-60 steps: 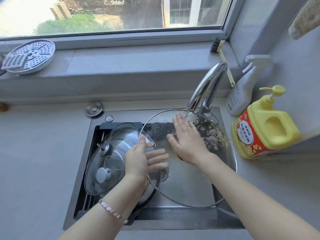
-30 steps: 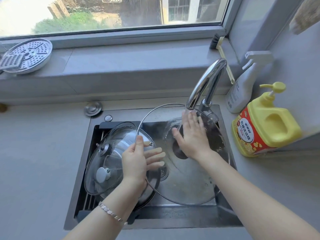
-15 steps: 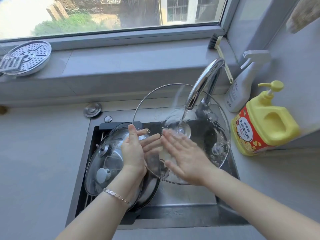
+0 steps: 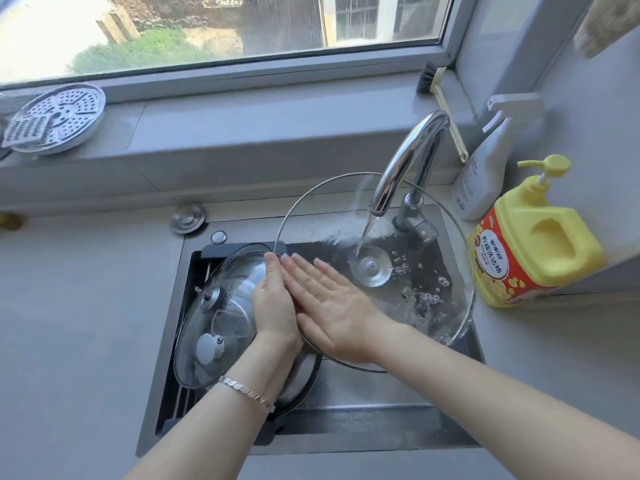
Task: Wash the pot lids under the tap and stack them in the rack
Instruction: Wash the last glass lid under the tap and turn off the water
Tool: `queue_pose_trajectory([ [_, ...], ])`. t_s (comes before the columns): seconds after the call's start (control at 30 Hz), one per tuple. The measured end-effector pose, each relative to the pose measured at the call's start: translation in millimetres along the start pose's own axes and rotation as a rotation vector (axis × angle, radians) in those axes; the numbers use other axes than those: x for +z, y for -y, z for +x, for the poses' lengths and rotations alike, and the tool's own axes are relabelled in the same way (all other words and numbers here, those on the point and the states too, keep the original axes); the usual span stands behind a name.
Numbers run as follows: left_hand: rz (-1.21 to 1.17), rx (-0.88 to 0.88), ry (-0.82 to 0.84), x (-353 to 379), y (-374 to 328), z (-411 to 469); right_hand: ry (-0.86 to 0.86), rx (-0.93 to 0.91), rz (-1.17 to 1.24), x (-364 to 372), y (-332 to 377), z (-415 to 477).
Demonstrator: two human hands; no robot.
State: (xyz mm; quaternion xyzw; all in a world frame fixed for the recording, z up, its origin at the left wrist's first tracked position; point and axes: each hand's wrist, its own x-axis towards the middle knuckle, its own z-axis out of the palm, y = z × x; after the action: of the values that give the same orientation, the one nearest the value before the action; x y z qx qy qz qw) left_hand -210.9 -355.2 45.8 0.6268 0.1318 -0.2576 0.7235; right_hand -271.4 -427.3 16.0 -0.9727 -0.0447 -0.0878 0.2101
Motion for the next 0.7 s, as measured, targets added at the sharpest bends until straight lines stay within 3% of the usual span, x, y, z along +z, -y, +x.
queue_pose_trajectory([
  [0.1,-0.014,0.036,0.003,-5,-8,3,0.059,-0.115,-0.081,8,-9,-30],
  [0.17,0.007,0.089,0.007,-8,-11,4,0.113,-0.081,-0.152,8,-20,-45],
  [0.33,0.022,0.137,0.004,-17,-15,1,0.101,0.392,-0.225,-8,-69,-60],
  [0.4,0.028,0.128,-0.012,-18,-14,0,0.151,0.502,-0.186,-10,-68,-64],
  [0.53,0.046,0.099,-0.018,-16,-9,-3,0.184,0.283,-0.088,10,-36,-73],
  [0.57,0.046,0.093,-0.018,-16,-8,-3,0.189,0.298,-0.089,9,-41,-75],
  [0.7,0.042,0.070,-0.042,-20,-6,-4,0.195,0.684,-0.092,-11,-80,-89],
])
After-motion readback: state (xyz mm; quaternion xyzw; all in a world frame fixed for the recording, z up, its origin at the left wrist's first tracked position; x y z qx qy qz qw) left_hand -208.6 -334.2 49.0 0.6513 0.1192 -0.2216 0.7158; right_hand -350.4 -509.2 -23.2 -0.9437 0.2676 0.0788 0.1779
